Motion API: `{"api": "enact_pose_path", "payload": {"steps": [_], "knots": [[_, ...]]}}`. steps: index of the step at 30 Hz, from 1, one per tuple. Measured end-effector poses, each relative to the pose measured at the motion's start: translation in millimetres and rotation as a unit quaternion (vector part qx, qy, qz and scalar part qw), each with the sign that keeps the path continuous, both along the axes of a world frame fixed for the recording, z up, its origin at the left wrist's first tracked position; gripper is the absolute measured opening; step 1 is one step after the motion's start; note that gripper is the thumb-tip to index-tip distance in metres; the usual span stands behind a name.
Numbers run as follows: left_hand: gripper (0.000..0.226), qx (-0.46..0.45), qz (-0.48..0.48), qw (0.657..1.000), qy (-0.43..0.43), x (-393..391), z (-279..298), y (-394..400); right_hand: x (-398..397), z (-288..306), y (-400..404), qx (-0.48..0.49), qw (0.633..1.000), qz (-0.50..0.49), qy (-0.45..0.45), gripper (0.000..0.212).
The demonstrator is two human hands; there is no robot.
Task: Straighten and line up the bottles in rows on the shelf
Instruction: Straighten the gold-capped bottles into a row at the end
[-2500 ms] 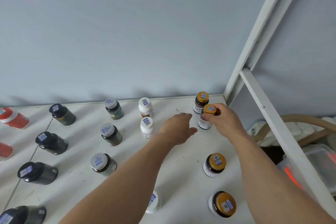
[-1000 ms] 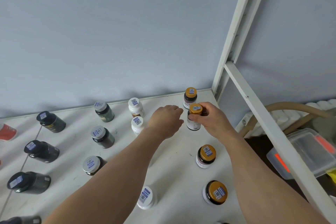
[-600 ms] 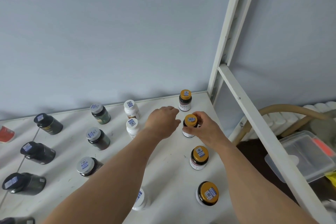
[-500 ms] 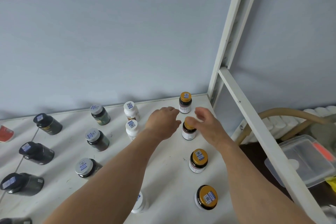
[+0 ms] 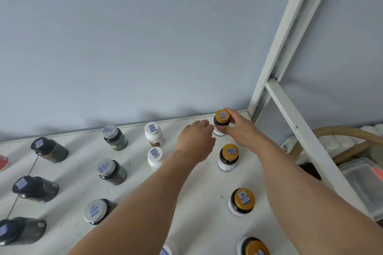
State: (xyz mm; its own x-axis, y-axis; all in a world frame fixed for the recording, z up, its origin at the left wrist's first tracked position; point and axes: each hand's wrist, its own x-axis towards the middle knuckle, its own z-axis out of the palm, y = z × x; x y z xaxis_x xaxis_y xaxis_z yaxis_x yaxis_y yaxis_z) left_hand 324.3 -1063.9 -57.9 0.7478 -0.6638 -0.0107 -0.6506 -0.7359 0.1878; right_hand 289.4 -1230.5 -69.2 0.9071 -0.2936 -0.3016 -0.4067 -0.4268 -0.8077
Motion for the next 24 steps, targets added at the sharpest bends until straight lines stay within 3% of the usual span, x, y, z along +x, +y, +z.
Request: {"api": "enact_pose_path", "payload": {"steps": [4, 11, 16, 24], "knots": [[0.041, -0.015, 0.051, 0.996, 0.077, 4, -1, 1, 8, -3, -3, -0.016, 1.000, -0.008, -0.017, 0.049], [0.065, -0.074, 0.090, 0.976, 0.185, 8, 2, -3, 8, 25, 2, -0.036, 0.997, -0.036, -0.049, 0.045], [0.058, -0.148, 0.120, 0.955, 0.229, 10, 8, -3, 11, 42, 10, -0.044, 0.995, -0.038, -0.076, 0.054], [0.049, -0.148, 0.087, 0.949, 0.266, 15, 14, 7, 12, 55, 22, -0.084, 0.993, -0.045, -0.076, 0.050]]}}
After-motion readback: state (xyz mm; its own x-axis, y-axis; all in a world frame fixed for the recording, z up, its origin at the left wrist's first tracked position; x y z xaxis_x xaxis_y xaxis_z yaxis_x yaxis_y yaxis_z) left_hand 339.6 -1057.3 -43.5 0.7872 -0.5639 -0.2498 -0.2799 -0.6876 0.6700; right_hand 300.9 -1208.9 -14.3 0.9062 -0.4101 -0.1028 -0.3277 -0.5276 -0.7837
